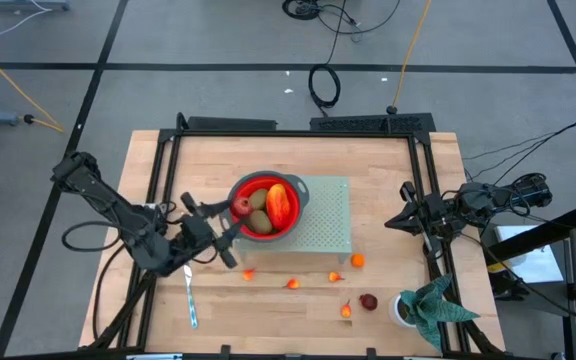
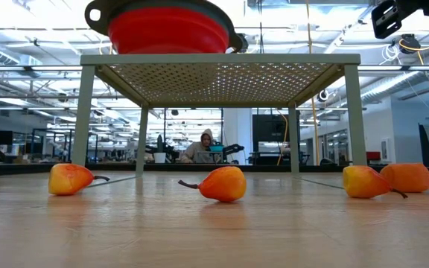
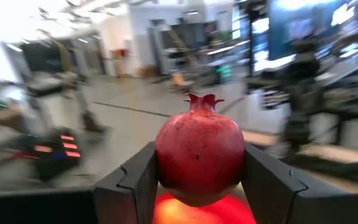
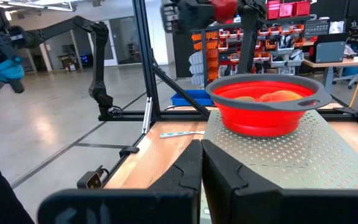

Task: Pick & Place Fruit
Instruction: Put the pomegranate fruit into the strainer

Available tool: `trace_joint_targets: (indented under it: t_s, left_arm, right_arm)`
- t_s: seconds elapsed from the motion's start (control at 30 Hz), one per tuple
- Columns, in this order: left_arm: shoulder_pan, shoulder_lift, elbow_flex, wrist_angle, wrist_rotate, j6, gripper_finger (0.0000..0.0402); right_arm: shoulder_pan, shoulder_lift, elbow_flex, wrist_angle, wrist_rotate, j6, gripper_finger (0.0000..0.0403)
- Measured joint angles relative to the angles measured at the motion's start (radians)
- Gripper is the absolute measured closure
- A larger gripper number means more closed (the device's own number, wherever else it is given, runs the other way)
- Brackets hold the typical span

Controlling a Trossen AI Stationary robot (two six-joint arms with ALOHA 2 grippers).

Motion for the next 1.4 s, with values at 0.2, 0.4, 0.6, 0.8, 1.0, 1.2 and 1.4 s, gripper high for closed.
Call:
trace_joint_targets:
  t_s: [0.2, 0.4, 0.6, 0.8, 1.0, 1.2, 1.4]
  left_arm:
    - [0.024, 0.0, 0.0, 0.016, -0.093, 0.26, 0.0213]
    - [0.073, 0.0, 0.0, 0.042, -0.113, 0.487, 0.0213]
    - [0.123, 0.0, 0.0, 0.046, -0.112, 0.614, 0.0213]
    - [0.152, 0.0, 0.0, 0.122, -0.112, 0.696, 0.0213]
    - [0.177, 0.0, 0.051, 0.159, -0.114, 0.714, 0.0213]
    - [0.189, 0.0, 0.12, 0.159, -0.114, 0.717, 0.0213]
    - [0.19, 0.0, 0.134, 0.133, -0.08, 0.651, 0.0213]
  right_arm:
    - [0.0, 0.0, 0.0, 0.0, 0.0, -0.011, 0.0403]
    - [0.0, 0.0, 0.0, 0.0, 0.001, -0.011, 0.0403]
    - [0.0, 0.0, 0.0, 0.0, 0.001, -0.011, 0.0403]
    - [0.0, 0.0, 0.0, 0.0, 0.001, -0.011, 0.0403]
    - [0.0, 0.0, 0.0, 0.0, 0.001, -0.011, 0.0403]
    - [0.0, 0.0, 0.0, 0.0, 0.001, -0.011, 0.0403]
    - [0.0, 0.0, 0.0, 0.0, 0.001, -0.011, 0.0403]
